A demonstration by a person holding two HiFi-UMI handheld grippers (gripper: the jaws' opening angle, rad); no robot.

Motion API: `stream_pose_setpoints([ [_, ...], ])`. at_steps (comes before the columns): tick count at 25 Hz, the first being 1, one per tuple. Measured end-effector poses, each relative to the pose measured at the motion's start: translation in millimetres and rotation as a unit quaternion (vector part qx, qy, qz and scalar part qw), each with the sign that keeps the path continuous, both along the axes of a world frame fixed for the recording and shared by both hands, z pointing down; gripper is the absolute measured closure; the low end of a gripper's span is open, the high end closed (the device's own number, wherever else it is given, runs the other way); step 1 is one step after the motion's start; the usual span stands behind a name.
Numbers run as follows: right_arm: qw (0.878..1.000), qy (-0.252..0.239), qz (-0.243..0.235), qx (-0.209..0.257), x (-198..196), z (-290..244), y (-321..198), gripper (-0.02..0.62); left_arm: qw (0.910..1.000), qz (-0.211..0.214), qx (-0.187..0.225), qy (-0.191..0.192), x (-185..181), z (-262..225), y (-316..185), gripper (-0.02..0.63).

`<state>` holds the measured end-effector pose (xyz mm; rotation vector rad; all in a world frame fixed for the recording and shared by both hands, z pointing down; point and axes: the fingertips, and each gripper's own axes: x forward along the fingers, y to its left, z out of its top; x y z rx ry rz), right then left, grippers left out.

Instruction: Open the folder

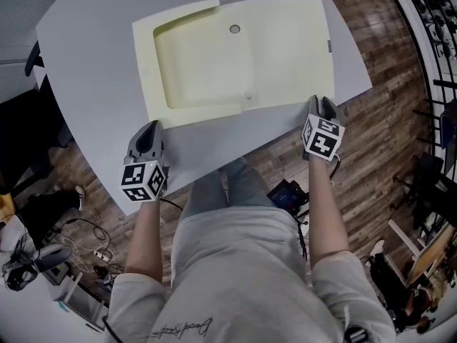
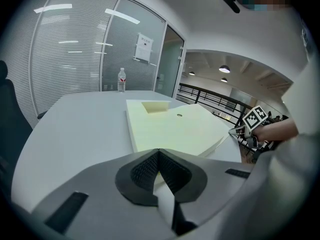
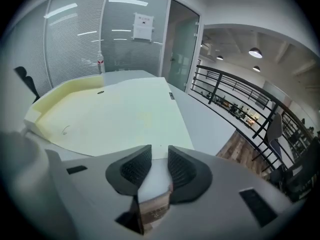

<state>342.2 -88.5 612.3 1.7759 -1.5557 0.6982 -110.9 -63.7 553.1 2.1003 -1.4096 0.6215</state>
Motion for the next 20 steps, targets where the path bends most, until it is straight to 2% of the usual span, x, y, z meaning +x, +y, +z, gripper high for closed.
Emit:
stream_pose_setpoints([
  [2,1.000,-0.007,-0.007,-0.004,-3.7,1.1,-0.1,0.509,1.0000,0.000,0.000,0.001,0.3,-0.1,0.8,0.597],
  [6,0.999,-0.035,-0.002,-0.010,-6.3,2.2,-0.5,0.543,1.0000,0.000,0.000,0.003,0.2,-1.4,0.5,0.597],
  [10,0.999,-0.047,-0.012,-0.015,-7.5,2.6,-0.9,0.546,1.0000,-0.002,0.002,0.004,-0.6,-2.2,0.2,0.597],
  [15,0.999,-0.033,-0.038,-0.018,-9.6,3.8,-1.1,0.554,0.9999,-0.008,0.005,0.009,-1.0,-0.9,0.6,0.597],
  [20,0.998,-0.045,-0.030,-0.020,-9.1,4.5,-1.7,0.555,0.9999,-0.009,0.003,0.014,-1.0,-0.1,0.0,0.597],
])
